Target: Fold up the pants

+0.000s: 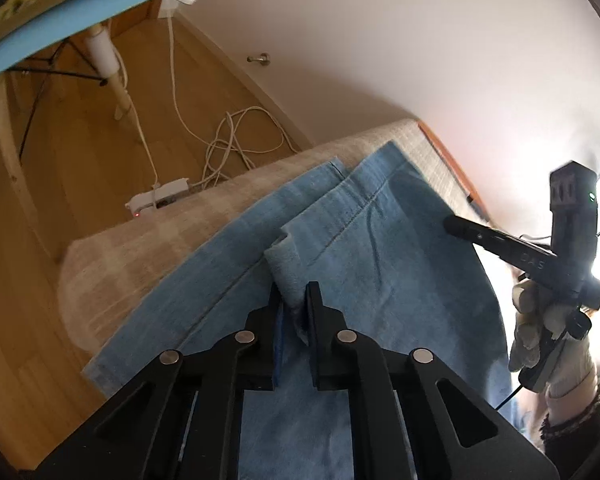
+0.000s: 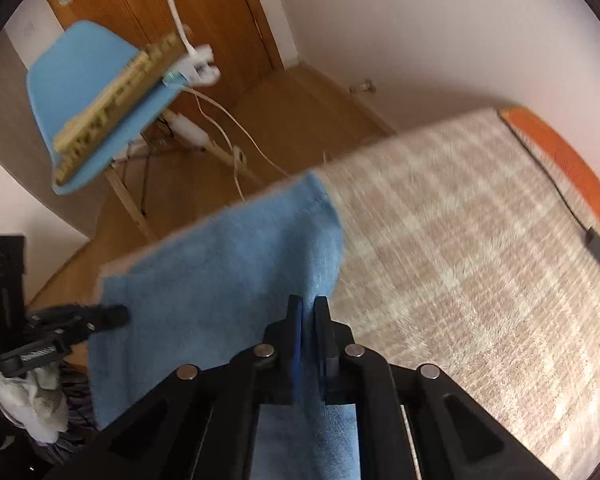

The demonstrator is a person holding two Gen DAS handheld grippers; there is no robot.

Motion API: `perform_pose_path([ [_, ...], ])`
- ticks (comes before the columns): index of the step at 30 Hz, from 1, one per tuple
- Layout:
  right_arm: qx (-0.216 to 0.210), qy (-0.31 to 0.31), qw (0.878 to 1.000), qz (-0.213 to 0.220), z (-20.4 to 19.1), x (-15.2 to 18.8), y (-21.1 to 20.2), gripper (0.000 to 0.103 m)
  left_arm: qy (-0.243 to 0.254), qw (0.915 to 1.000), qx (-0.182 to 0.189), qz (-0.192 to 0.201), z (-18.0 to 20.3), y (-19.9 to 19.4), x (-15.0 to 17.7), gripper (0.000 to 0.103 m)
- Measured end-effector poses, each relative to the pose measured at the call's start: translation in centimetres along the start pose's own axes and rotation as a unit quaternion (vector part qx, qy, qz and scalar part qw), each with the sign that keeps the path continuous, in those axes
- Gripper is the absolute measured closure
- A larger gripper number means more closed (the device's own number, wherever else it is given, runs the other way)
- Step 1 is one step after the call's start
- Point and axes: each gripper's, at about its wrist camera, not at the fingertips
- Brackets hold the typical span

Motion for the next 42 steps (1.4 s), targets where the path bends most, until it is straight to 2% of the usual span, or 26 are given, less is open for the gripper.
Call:
perform_pose_path([
  [6,-0.009,-0.039,0.999,0.024,-4.1,-1.1,-1.8,0.100,0.001,1.0000,0.000,0.006,-1.7,-1.0,1.1,0.096],
  [9,0.024,-0.043,0.999,0.018,-4.5,-1.3,-1.0,0.101,-0.015,0.9998,0.005,-0.012,-2.4,0.0,1.1,0.096],
  [13,0.017,-0.035,0.999,0.015,-4.2,-1.1,-0.2,0.100,-0.020,0.9997,0.006,-0.016,-2.5,0.2,1.3,0.094],
  [14,0.025,-0.036,0.999,0.007,-4.1,-1.2,0.3,0.095,-0.018,0.9997,0.004,-0.015,-2.5,0.3,1.4,0.094],
  [15,0.035,-0.036,0.999,0.001,-3.9,-1.2,0.6,0.087,-0.017,0.9997,0.003,-0.017,-2.5,0.4,1.3,0.089],
  [16,0.044,-0.036,0.998,-0.004,-3.7,-1.3,0.9,0.060,-0.017,0.9997,0.001,-0.018,-2.6,0.5,1.3,0.083],
  [17,0.051,-0.036,0.998,-0.005,-3.5,-1.4,1.1,0.046,-0.017,0.9997,-0.001,-0.016,-2.5,0.6,1.3,0.082],
  [20,0.067,-0.029,0.997,0.002,-2.2,-1.9,1.5,0.045,-0.007,0.9999,-0.007,-0.009,-2.1,0.8,1.0,0.078],
  [22,0.054,-0.002,0.999,0.000,-0.8,-2.5,2.3,0.043,0.004,0.9999,-0.016,0.003,-1.4,0.9,0.9,0.076],
  [23,0.033,0.016,0.999,-0.006,0.1,-2.9,3.0,0.043,0.008,0.9998,-0.019,0.007,-1.2,0.9,0.9,0.076],
  [25,0.021,0.026,0.999,-0.010,0.8,-3.1,4.0,0.044,0.018,0.9994,-0.026,0.014,-0.8,1.1,0.7,0.078],
  [26,0.018,0.027,0.999,-0.018,1.0,-3.1,4.9,0.050,0.021,0.9991,-0.031,0.018,-0.7,1.1,0.7,0.084],
  [27,0.016,0.028,0.999,-0.023,1.1,-3.0,5.3,0.060,0.024,0.9989,-0.033,0.021,-0.6,1.1,0.7,0.094],
  [28,0.015,0.027,0.999,-0.028,1.1,-2.9,5.9,0.076,0.026,0.9989,-0.032,0.023,-0.6,1.0,0.7,0.094],
  [29,0.023,0.023,0.999,-0.021,0.9,-2.7,5.9,0.082,0.025,0.9989,-0.031,0.026,-0.7,0.8,0.8,0.094],
  [31,0.012,0.023,1.000,-0.012,0.6,-2.5,5.4,0.099,0.018,0.9991,-0.025,0.029,-1.0,0.3,0.9,0.097],
  [36,0.002,0.003,0.999,0.035,-2.2,-2.4,1.7,0.101,0.003,0.9990,-0.008,0.043,-2.2,-2.4,1.5,0.097],
  [42,-0.019,-0.028,0.999,0.039,-6.6,-3.2,0.3,0.101,-0.016,0.9987,-0.008,0.047,-4.9,-4.9,2.8,0.097],
])
Point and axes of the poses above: each gripper's, at about its wrist camera, not at the fingertips, and y roughly the way its jaws point, z to its right, x to its underside, and after that the axes turned 14 degrees about -x, right-handed
